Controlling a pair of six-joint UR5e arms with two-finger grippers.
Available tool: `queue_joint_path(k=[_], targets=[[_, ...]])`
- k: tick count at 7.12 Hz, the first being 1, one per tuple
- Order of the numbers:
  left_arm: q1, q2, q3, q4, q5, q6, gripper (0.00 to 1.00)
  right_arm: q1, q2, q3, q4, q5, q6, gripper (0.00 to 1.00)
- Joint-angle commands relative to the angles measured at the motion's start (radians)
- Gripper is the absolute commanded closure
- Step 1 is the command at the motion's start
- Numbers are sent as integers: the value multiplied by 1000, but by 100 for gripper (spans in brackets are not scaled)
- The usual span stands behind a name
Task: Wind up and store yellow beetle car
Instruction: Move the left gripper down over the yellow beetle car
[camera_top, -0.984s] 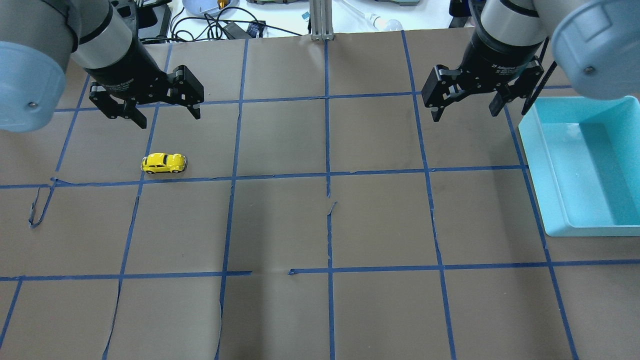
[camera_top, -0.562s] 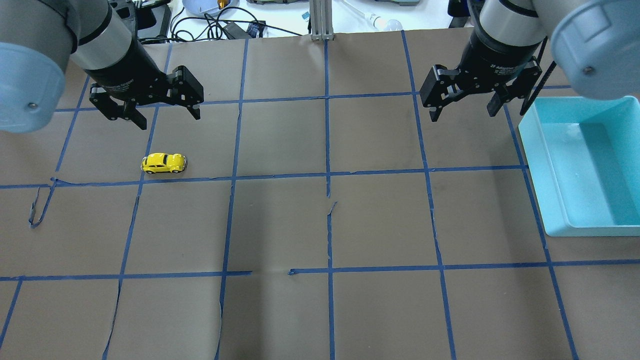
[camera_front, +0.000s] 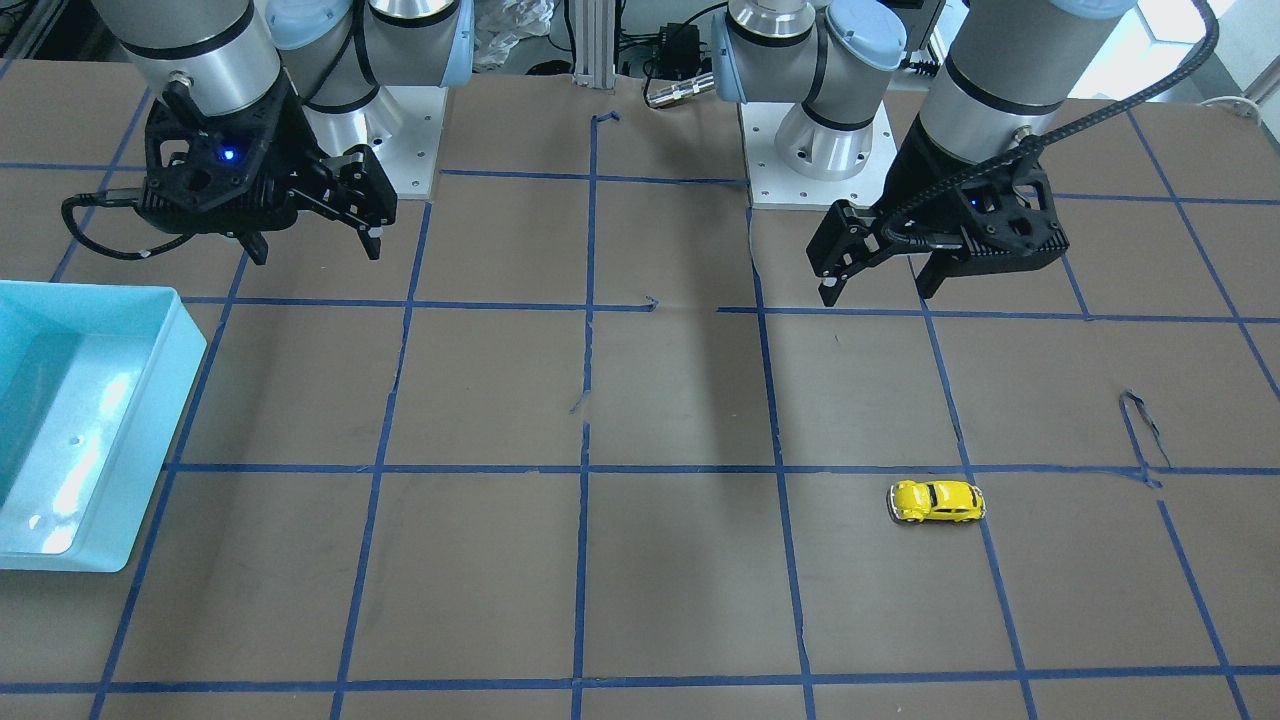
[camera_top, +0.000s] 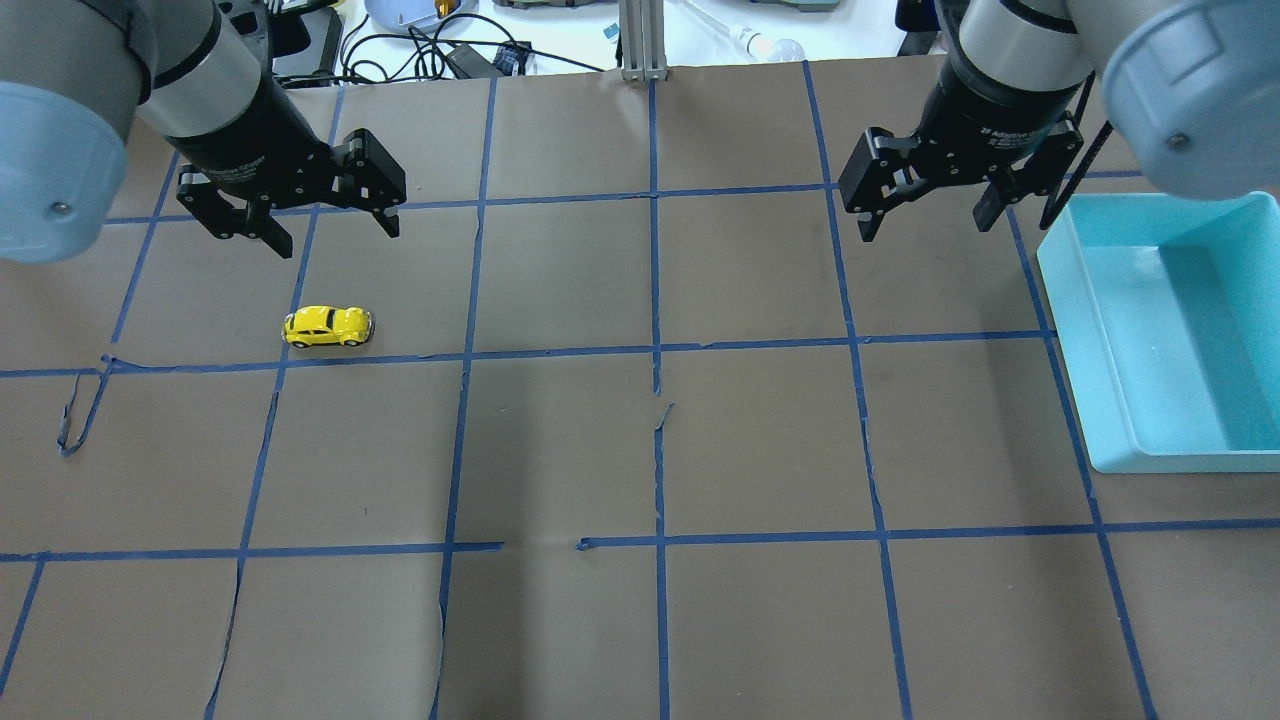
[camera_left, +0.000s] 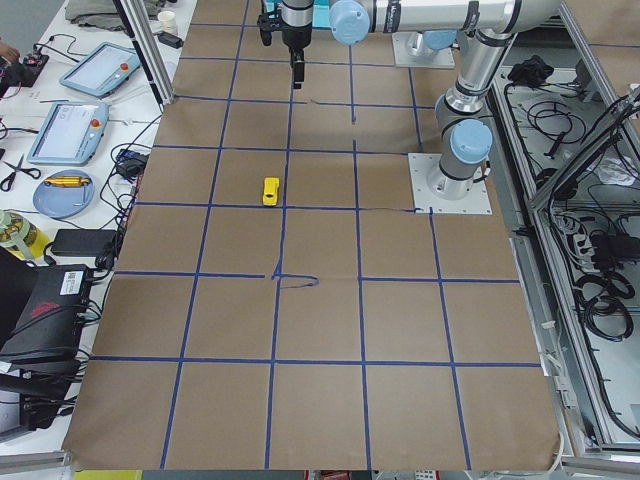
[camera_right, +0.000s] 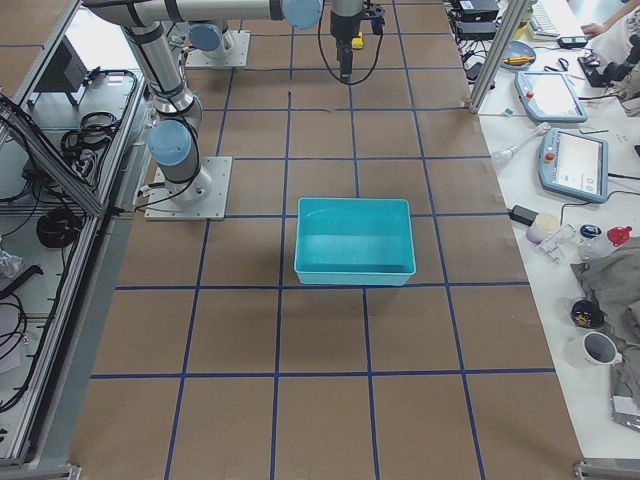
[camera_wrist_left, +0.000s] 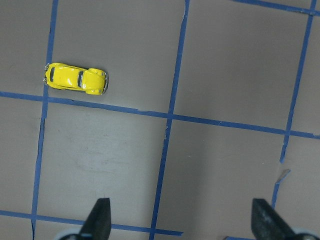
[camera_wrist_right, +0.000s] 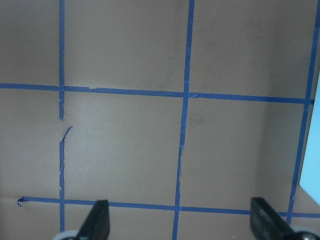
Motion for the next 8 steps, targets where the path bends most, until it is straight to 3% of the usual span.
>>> queue_joint_path(k=[1, 4, 6, 8], targets=[[46, -23, 2, 10, -2, -6, 0, 0, 5, 0, -4, 0, -1, 0], [203, -97, -73, 181, -1, -39, 0, 0, 3, 25, -5, -5, 16, 0], [235, -170, -169, 411, -1, -187, 0, 0, -9, 23, -24, -6, 15, 0], [270, -256, -188, 429, 13, -334, 0, 0, -12, 52, -15, 0, 3, 0]])
